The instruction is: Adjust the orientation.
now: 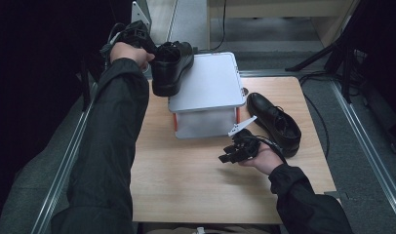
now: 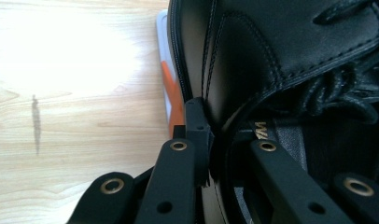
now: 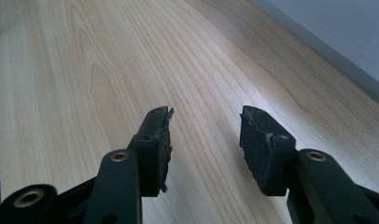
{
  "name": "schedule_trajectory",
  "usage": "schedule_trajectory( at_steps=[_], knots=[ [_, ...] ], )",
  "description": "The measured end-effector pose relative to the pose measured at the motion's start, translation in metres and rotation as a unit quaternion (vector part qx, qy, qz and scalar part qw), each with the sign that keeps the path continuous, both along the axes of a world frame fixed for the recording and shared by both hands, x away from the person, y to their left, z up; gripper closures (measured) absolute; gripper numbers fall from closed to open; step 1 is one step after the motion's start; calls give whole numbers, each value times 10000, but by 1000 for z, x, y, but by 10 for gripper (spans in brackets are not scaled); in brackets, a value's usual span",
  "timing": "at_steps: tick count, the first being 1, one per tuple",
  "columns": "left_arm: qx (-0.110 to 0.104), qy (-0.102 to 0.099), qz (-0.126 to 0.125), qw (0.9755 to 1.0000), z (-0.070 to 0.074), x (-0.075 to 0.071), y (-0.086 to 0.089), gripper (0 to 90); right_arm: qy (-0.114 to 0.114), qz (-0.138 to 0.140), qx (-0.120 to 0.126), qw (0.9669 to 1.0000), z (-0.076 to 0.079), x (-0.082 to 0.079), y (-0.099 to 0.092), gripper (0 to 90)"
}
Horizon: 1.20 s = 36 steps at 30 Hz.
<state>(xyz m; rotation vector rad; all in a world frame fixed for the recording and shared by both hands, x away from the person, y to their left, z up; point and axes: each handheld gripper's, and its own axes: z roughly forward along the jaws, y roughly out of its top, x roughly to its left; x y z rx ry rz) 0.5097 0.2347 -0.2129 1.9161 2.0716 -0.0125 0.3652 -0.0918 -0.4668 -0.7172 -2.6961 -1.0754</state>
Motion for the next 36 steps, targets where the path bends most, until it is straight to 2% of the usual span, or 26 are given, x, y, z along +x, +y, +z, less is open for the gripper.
schedule_trajectory(
  at_steps=[6,12,16,19,23,29,31,32,36],
  knots=[
    [75,15,-72,9999,-7,5,-13,830,-1,-20,-7,10000,0,-1,-3,533],
    [-103,41,-39,9999,-13,5,-20,803,7,-43,2,10000,0,-1,-5,533],
    [-113,83,-101,9998,-16,2,-26,776,12,-41,-14,10000,0,-1,-5,534],
    [-208,227,-115,9995,-21,1,-29,766,13,-43,-29,10000,0,-1,-5,533],
    [-290,273,-133,9991,-26,-2,-31,756,4,-21,-30,10000,0,-2,-4,534],
    [-545,331,-118,9979,-34,-4,-28,744,14,-19,-36,10000,-1,-2,-4,534],
    [-510,317,-151,9981,-37,-5,-28,735,15,-20,-38,10000,-1,-1,-4,534],
    [-568,280,-133,9979,-38,-5,-27,734,14,-18,-38,10000,-1,-1,-4,534],
    [-577,254,-132,9979,-38,-7,-27,725,10,-22,-40,10000,-1,-1,-4,533]
  ],
)
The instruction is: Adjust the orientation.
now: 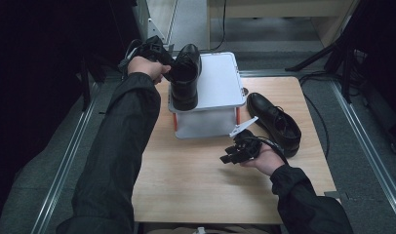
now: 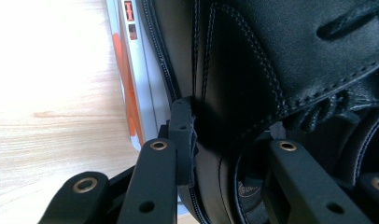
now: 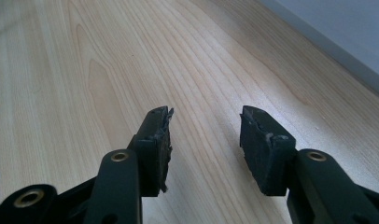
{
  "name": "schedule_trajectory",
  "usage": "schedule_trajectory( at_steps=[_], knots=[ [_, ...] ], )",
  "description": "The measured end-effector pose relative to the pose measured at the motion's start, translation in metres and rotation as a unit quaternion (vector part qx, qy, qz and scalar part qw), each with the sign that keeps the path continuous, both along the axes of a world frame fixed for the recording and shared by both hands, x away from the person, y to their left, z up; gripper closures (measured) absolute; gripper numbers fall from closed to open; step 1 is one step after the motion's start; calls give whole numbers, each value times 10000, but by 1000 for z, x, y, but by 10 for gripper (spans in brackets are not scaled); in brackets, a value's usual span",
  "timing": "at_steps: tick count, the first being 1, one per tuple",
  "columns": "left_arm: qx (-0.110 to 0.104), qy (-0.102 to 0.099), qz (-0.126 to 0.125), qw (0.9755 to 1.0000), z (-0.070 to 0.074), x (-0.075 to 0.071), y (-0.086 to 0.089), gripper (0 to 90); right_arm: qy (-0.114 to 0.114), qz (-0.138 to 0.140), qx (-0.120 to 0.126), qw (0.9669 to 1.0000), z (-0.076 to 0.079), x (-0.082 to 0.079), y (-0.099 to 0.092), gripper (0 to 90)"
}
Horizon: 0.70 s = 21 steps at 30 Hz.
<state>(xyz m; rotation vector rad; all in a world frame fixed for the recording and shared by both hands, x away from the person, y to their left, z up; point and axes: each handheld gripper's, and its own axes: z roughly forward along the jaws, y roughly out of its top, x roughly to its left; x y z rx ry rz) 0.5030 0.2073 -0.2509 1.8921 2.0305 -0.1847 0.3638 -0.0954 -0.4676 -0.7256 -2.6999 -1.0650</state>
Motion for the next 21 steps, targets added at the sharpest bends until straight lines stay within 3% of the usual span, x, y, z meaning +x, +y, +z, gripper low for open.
schedule_trajectory(
  at_steps=[3,8,16,17,21],
  knots=[
    [-14,4,-34,10000,0,0,0,699,0,2,1,10000,0,0,0,534],
    [-27,-170,-221,9996,6,-3,2,646,-3,-5,0,10000,0,0,-1,534],
    [-240,-450,-382,9980,23,-16,18,584,-10,-29,29,10000,0,1,-3,534],
    [-278,-547,-512,9968,28,-21,23,572,-13,-33,29,10000,0,1,-3,534],
    [-88,-673,-724,9951,35,-33,34,568,-12,-61,7,10000,0,1,-3,533]
  ],
)
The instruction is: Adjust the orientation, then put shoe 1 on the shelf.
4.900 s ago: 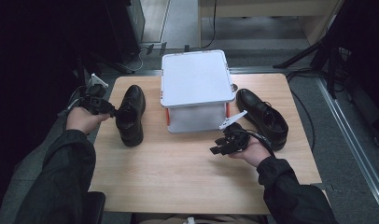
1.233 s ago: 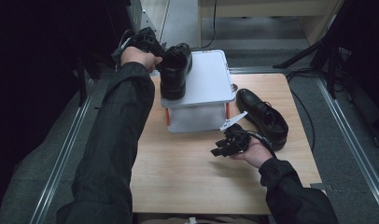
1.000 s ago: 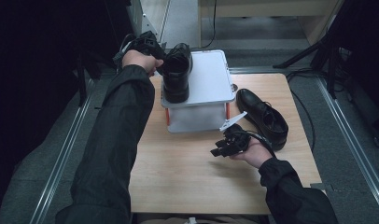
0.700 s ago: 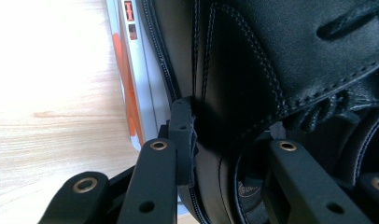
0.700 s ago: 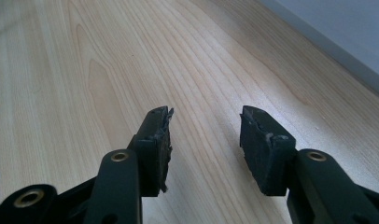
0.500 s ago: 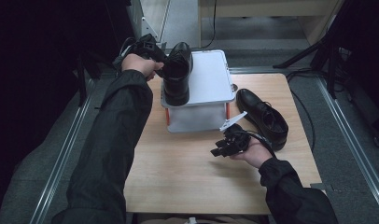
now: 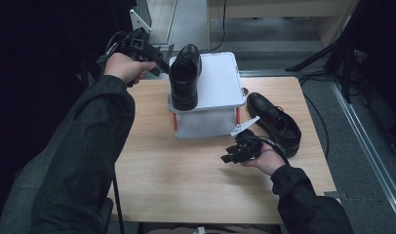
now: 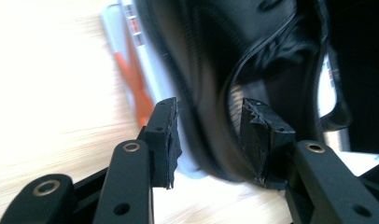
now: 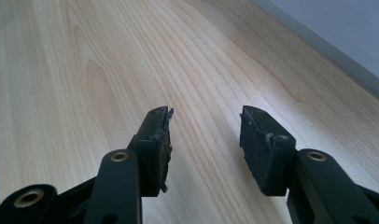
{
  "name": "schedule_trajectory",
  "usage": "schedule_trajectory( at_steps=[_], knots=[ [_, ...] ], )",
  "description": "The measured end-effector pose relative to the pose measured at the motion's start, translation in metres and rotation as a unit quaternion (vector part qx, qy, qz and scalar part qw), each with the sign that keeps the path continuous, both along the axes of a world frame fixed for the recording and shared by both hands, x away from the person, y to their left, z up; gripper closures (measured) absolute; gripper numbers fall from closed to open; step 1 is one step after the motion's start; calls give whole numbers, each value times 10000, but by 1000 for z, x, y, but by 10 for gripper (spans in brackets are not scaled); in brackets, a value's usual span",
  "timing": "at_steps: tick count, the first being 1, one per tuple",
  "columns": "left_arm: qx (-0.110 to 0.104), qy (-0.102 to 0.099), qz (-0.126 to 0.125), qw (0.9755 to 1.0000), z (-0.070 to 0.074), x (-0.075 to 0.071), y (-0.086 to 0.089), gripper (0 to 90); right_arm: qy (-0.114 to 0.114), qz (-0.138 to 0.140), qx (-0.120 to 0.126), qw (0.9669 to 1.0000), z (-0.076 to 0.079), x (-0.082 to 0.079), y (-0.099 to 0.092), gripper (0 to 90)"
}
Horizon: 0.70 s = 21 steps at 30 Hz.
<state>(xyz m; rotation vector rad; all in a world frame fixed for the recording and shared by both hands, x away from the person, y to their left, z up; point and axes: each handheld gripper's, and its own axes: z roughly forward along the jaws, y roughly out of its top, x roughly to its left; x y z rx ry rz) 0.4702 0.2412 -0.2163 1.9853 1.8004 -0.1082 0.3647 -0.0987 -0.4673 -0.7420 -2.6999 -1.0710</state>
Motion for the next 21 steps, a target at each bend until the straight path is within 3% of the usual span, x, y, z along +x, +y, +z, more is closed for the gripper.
schedule_trajectory(
  at_steps=[4,9,18,21],
  knots=[
    [-116,-70,19,9999,-2,-11,16,567,2,-19,-5,10000,0,0,-1,533],
    [-171,-82,41,9998,-17,-21,30,560,-13,-62,12,10000,1,0,-3,534],
    [-199,-99,-33,9997,-45,-31,34,548,-18,-121,81,9999,2,1,-6,534],
    [-236,-47,-61,9997,-62,-35,35,541,-31,-186,119,9998,3,3,-8,534]
  ],
)
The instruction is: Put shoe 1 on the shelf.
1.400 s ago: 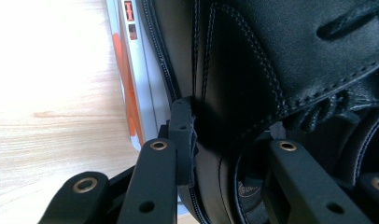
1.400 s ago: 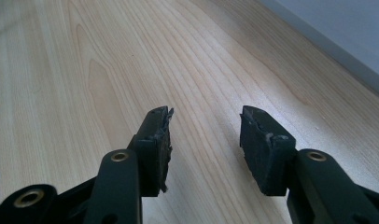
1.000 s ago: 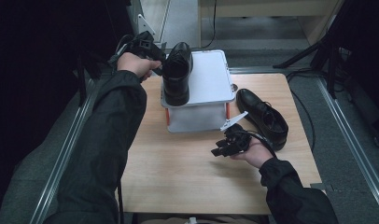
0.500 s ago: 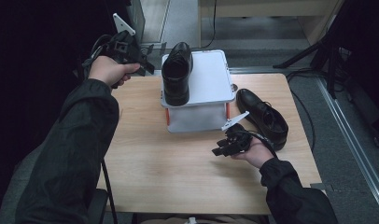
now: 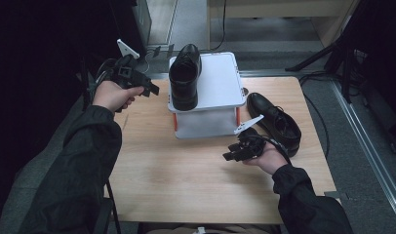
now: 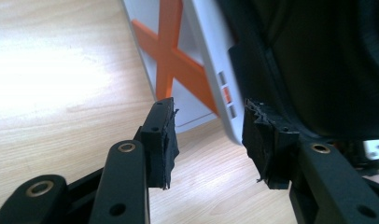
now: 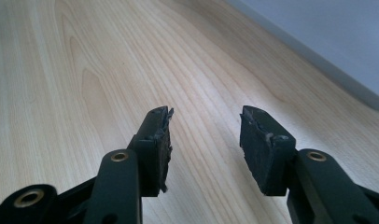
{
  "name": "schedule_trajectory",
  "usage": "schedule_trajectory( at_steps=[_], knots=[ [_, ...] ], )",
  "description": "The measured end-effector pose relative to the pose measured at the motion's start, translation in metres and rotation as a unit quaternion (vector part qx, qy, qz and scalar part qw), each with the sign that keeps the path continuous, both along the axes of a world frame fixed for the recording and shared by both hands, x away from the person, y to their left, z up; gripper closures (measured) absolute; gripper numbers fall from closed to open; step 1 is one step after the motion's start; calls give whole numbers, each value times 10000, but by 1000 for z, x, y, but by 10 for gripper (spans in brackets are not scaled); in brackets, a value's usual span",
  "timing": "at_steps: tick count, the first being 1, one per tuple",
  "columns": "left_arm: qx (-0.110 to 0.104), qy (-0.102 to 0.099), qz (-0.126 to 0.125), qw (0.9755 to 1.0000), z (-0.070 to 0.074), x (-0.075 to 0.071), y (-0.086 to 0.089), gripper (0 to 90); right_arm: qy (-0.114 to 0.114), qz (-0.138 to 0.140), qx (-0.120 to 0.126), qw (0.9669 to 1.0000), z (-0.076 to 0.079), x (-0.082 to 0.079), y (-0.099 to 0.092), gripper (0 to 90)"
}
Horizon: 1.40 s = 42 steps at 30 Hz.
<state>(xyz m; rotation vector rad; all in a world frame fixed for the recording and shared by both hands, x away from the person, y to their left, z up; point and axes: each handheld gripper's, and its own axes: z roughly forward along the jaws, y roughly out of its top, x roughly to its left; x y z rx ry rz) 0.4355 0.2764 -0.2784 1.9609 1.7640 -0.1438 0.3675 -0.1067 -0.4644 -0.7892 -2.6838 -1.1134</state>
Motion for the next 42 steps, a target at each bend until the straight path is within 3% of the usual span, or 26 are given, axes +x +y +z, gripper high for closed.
schedule_trajectory(
  at_steps=[6,9,13,21,29,31,34,37,42],
  knots=[
    [-32,24,-28,10000,-20,-7,1,532,-5,-39,-22,10000,0,0,-3,533],
    [96,-78,-75,9999,-32,-17,-1,526,-1,-55,-7,10000,0,1,-3,533],
    [-188,-17,-127,9997,-51,-27,-4,524,6,-57,-43,10000,0,1,-3,533],
    [-269,0,-219,9994,-84,-46,-5,517,-1,-77,-56,10000,-1,1,-4,533],
    [-106,-8,-283,9995,-107,-59,-7,510,-7,-89,-74,9999,-2,2,-5,533],
    [-199,-12,-298,9994,-113,-63,-8,508,-18,-97,-74,9999,-2,2,-5,533],
    [-130,-11,-382,9992,-121,-68,-9,505,4,-128,-83,9999,-1,2,-6,533],
    [-227,-43,-370,9990,-127,-73,-11,500,-5,-144,-82,9999,-2,3,-7,534],
    [-200,-78,-454,9987,-139,-80,-15,493,-28,-161,-62,9998,-1,4,-8,533]
  ],
)
